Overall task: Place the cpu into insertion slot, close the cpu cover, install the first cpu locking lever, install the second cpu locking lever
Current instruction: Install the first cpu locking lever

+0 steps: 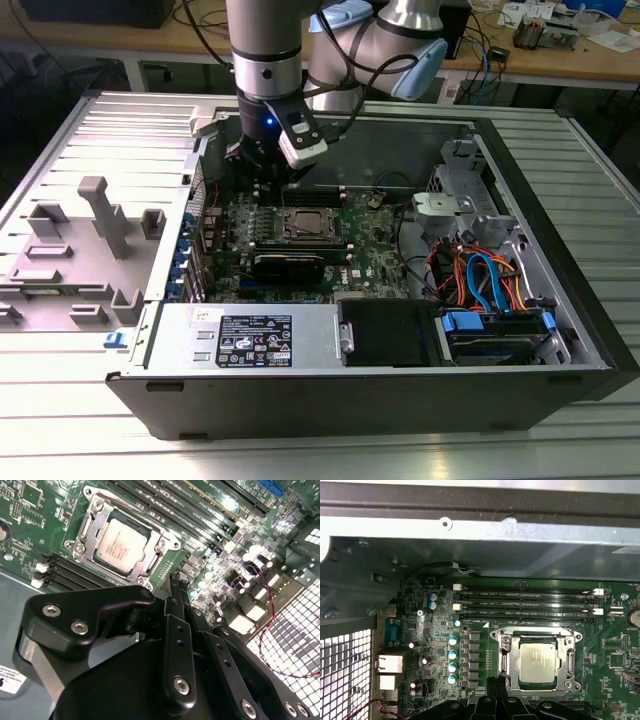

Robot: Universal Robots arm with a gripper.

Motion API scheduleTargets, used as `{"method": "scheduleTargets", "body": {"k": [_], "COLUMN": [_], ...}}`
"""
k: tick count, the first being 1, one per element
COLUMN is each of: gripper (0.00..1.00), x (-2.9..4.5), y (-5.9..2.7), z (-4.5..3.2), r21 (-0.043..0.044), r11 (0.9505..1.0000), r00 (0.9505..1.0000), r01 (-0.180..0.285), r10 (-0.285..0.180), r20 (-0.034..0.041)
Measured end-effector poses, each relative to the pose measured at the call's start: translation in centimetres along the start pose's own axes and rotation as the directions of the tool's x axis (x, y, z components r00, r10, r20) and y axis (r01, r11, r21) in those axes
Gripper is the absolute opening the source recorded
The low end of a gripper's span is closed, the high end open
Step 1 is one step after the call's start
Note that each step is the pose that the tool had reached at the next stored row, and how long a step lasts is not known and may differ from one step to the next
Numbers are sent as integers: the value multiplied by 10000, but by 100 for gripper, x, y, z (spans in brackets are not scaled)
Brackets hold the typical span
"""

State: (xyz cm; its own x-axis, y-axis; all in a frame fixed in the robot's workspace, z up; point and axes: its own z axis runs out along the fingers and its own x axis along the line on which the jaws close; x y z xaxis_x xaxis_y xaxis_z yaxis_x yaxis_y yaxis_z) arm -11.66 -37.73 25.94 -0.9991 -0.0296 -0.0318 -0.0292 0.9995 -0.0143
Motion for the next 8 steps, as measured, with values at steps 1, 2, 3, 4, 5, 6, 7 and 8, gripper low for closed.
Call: {"method": "scheduleTargets", "body": {"k": [1, 2, 3, 4, 5, 6, 7, 8], "gripper": [11, 11, 11, 11, 11, 11, 11, 11], "x": [1, 3, 6, 8, 12, 15, 17, 18], "y": [6, 14, 23, 30, 39, 44, 57, 76], "z": [0, 0, 0, 0, 0, -1, -1, -2], "r21": [-1, -1, -1, -2, -3, -2, -4, -2], "r11": [10000, 10000, 10000, 10000, 10000, 10000, 10000, 10000], "r00": [10000, 10000, 10000, 10000, 10000, 10000, 10000, 10000], "r01": [0, 0, 0, 0, 2, 3, 6, 6], "r10": [0, 0, 0, 0, -2, -3, -6, -6], "r20": [-1, -6, -10, -16, -33, -47, -80, -88]}}
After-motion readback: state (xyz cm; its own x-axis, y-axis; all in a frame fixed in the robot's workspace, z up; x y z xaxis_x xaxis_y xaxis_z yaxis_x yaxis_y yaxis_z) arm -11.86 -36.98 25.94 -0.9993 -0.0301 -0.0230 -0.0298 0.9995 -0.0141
